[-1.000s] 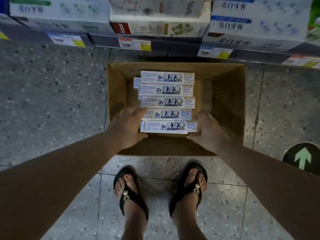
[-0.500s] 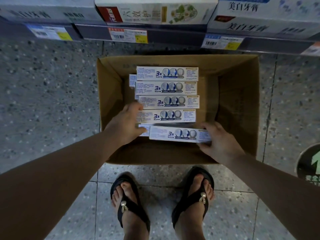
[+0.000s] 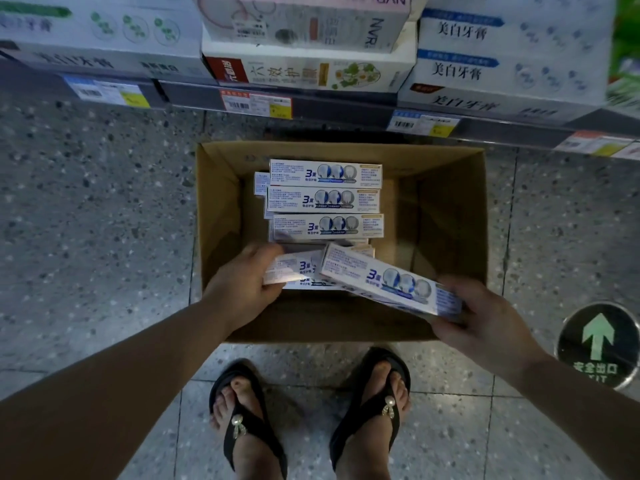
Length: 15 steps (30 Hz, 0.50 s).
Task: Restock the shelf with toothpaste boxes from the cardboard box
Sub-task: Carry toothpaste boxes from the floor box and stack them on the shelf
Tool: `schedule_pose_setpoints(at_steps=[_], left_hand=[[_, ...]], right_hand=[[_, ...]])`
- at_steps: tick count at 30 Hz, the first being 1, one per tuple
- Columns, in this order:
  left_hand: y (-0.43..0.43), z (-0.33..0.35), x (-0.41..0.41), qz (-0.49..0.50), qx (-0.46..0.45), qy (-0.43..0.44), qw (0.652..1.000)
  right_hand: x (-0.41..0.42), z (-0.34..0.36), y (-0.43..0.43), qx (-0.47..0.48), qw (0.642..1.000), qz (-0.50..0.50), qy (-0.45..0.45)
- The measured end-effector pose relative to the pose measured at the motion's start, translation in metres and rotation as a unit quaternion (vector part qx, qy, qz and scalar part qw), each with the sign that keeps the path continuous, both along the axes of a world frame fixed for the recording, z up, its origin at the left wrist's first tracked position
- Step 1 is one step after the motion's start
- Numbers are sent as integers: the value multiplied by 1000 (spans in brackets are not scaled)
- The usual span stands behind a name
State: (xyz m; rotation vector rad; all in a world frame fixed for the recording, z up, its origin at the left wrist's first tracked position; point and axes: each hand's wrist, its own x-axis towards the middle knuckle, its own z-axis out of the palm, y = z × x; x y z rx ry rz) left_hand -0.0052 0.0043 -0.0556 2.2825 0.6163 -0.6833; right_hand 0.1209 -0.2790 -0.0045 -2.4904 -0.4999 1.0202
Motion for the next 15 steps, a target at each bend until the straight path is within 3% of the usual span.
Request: schedule_pose_setpoints(at_steps=[5,10,15], left_hand=[[11,79,-27,110,-66,-6,992],[29,196,-58,194,-105,-65,973],[42,333,-84,308,-125,-140,933]], right_hand=[[2,76,21,30,1000,-3,2],[11,191,56,94,995,35,2],[17,314,100,173,982,80,-4]])
